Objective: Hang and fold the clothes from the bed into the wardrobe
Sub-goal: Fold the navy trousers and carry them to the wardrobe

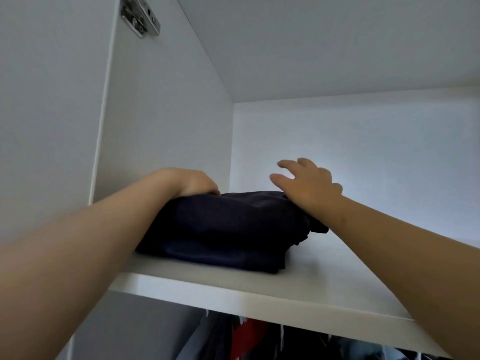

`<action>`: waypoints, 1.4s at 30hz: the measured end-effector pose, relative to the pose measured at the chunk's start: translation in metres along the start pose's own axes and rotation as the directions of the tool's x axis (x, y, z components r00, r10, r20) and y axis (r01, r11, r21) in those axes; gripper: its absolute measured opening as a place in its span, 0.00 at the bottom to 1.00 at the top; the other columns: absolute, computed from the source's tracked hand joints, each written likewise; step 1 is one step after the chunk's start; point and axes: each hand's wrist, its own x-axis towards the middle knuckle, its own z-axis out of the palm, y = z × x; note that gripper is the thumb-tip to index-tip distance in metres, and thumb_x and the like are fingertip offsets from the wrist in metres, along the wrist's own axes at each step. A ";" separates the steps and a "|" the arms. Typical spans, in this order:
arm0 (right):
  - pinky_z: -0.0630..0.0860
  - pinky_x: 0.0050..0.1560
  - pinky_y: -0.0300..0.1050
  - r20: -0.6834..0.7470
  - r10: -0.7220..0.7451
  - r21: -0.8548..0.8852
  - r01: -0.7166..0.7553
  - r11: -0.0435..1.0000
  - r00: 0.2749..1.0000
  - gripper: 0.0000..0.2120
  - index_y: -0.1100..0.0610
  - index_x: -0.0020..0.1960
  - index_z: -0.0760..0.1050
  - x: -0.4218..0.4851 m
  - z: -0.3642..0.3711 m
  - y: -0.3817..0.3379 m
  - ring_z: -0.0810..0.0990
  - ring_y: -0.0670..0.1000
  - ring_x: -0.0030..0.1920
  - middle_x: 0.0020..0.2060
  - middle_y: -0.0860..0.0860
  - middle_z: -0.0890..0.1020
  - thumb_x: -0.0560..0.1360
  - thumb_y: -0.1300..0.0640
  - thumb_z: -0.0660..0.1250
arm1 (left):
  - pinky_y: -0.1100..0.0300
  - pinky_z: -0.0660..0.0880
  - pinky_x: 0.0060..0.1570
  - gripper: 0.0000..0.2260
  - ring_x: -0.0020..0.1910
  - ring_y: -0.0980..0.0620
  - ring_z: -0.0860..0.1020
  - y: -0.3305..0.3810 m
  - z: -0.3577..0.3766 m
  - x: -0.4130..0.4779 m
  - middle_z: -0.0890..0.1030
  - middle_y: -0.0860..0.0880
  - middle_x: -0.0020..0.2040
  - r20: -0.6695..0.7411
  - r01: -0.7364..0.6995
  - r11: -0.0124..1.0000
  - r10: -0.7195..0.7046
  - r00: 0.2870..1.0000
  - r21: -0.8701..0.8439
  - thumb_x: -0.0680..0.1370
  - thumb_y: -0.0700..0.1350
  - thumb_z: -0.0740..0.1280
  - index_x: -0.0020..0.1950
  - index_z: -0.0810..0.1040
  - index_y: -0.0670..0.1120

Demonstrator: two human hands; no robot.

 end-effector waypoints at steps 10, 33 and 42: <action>0.70 0.65 0.55 0.614 0.147 0.200 -0.333 0.921 0.776 0.32 0.48 0.71 0.61 -0.014 0.010 0.005 0.73 0.58 0.62 0.65 0.53 0.72 0.74 0.32 0.56 | 0.60 0.65 0.53 0.13 0.58 0.49 0.74 -0.013 0.020 -0.015 0.75 0.48 0.63 0.040 0.098 0.994 -0.100 0.994 0.047 0.80 0.46 0.56 0.60 0.77 0.48; 0.72 0.52 0.48 -0.257 0.207 0.300 -0.126 0.946 0.944 0.07 0.49 0.49 0.74 -0.154 -0.060 -0.012 0.74 0.44 0.40 0.37 0.40 0.76 0.74 0.48 0.61 | 0.73 0.68 0.41 0.07 0.43 0.68 0.77 0.103 0.049 -0.148 0.81 0.64 0.42 -0.593 -0.574 0.368 0.070 0.802 -0.732 0.75 0.47 0.65 0.42 0.80 0.59; 0.70 0.34 0.32 -0.471 0.496 0.347 -0.363 0.865 0.730 0.07 0.50 0.37 0.76 -0.327 -0.134 0.043 0.76 0.37 0.33 0.32 0.41 0.81 0.73 0.54 0.64 | 0.58 0.75 0.47 0.11 0.42 0.56 0.82 0.240 0.107 -0.232 0.83 0.57 0.37 -0.404 -0.376 -0.149 0.331 0.853 -0.915 0.72 0.46 0.66 0.36 0.80 0.61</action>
